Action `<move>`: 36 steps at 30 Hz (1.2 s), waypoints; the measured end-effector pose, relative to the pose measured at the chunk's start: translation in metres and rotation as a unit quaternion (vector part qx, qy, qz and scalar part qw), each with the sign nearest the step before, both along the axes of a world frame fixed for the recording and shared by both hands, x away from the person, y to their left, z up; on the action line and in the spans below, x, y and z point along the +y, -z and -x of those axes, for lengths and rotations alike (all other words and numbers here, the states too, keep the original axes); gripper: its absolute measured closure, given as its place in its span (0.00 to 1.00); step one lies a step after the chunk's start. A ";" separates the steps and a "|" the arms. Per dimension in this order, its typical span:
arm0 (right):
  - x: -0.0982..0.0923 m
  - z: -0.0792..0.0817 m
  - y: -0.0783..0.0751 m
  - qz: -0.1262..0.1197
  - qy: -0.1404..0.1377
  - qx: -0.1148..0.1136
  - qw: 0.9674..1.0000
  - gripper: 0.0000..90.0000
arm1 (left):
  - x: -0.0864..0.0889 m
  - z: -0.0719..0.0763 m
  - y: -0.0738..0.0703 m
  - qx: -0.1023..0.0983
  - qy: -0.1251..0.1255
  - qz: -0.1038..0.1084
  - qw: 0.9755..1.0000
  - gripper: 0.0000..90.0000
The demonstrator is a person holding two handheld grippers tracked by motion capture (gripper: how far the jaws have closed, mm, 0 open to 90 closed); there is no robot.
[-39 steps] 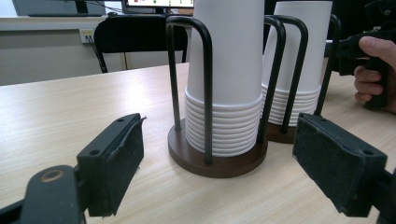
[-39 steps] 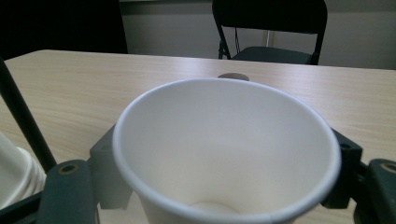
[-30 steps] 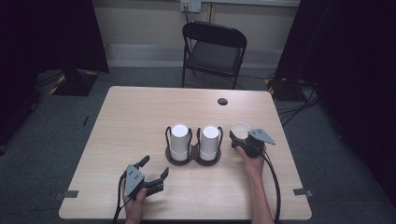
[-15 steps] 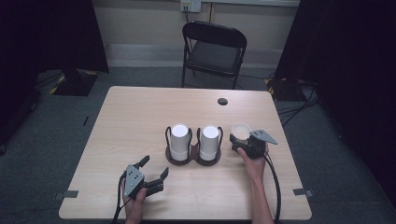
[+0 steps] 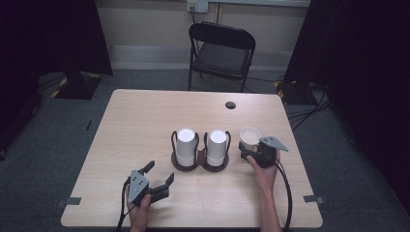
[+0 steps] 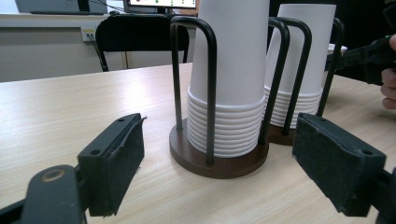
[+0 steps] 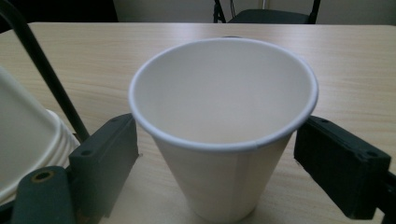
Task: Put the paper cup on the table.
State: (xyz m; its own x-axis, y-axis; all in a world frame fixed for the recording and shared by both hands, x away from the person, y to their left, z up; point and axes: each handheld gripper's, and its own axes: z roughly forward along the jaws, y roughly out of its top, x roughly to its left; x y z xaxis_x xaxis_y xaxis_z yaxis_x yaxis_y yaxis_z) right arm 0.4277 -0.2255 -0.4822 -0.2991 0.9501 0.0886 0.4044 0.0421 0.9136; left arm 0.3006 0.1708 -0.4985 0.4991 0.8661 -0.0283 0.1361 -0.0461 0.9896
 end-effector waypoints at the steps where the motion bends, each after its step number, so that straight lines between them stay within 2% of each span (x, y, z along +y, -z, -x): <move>1: 0.001 0.002 -0.001 0.001 -0.001 -0.003 1.000 0.15 | 0.000 0.000 0.000 0.000 -0.001 -0.001 1.000 0.19; 4: 0.001 0.006 -0.004 0.002 0.007 -0.004 1.000 0.15 | 0.000 0.000 0.000 0.000 -0.003 -0.001 1.000 0.19; 6: -0.001 0.011 -0.005 -0.007 0.013 -0.014 1.000 0.15 | -0.001 -0.001 0.000 0.002 -0.005 -0.001 1.000 0.19; 9: -0.004 0.017 -0.005 -0.009 0.027 -0.010 1.000 0.15 | -0.001 -0.001 0.000 0.006 -0.010 -0.006 1.000 0.19; 10: -0.004 0.018 -0.005 -0.009 0.027 -0.010 1.000 0.15 | -0.001 -0.001 -0.001 0.008 -0.012 -0.004 1.000 0.19; 12: -0.005 0.023 -0.005 -0.015 0.022 -0.025 0.999 0.15 | 0.000 -0.002 0.000 0.013 -0.020 0.005 1.000 0.18; 16: -0.005 0.032 -0.003 -0.023 0.027 -0.025 0.999 0.15 | 0.003 -0.003 0.000 0.018 -0.029 0.019 0.999 0.18; 25: 0.001 0.059 -0.004 -0.014 0.027 -0.051 0.998 0.16 | -0.001 -0.001 0.000 0.010 -0.043 0.002 0.999 0.17; 31: 0.009 0.077 -0.007 -0.007 0.018 -0.072 0.997 0.16 | -0.002 0.001 0.000 0.004 -0.056 0.000 0.998 0.17; 36: 0.017 0.090 -0.007 -0.002 0.009 -0.088 0.996 0.16 | -0.004 0.001 -0.001 0.006 -0.058 -0.011 0.998 0.17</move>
